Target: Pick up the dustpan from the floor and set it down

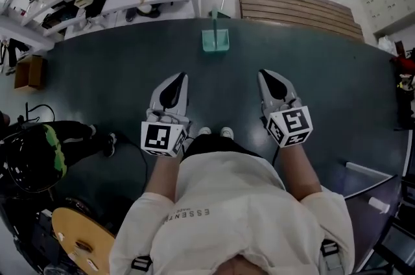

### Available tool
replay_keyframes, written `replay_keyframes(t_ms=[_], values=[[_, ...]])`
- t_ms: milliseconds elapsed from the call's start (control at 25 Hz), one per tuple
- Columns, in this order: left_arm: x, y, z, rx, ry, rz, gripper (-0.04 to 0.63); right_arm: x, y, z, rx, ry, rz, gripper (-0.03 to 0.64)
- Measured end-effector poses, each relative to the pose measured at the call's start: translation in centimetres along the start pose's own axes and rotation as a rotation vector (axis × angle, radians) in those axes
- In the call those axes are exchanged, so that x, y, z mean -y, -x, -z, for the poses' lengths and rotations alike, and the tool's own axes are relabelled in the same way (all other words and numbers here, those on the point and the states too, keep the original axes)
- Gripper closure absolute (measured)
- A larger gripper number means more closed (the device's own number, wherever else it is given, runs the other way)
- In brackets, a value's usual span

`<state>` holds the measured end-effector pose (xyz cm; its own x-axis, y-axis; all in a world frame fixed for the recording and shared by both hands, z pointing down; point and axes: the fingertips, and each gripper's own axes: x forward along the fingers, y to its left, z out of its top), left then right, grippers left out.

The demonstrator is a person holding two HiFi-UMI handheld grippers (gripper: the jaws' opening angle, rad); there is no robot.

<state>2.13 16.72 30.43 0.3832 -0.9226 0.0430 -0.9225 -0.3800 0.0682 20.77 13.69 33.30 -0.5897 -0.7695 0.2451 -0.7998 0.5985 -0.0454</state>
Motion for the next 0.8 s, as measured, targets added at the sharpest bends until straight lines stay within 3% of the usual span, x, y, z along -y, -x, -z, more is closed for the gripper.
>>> replay_keyframes(t_ms=[120, 440, 800], values=[[-0.2, 1.8, 0.0, -0.007, -0.002, 0.007, 0.578, -2.2, 0.7, -0.1, 0.0, 0.056, -0.005, 0.624], [-0.8, 6.0, 0.1, 0.016, -0.008, 0.043, 0.578, -5.0, 2.2, 0.1, 0.033, 0.014, 0.098, 0.624], [-1.9, 8.0, -1.3, 0.068, -0.013, 0.041, 0.578, -8.3, 2.5, -0.2, 0.049, 0.018, 0.091, 0.624]])
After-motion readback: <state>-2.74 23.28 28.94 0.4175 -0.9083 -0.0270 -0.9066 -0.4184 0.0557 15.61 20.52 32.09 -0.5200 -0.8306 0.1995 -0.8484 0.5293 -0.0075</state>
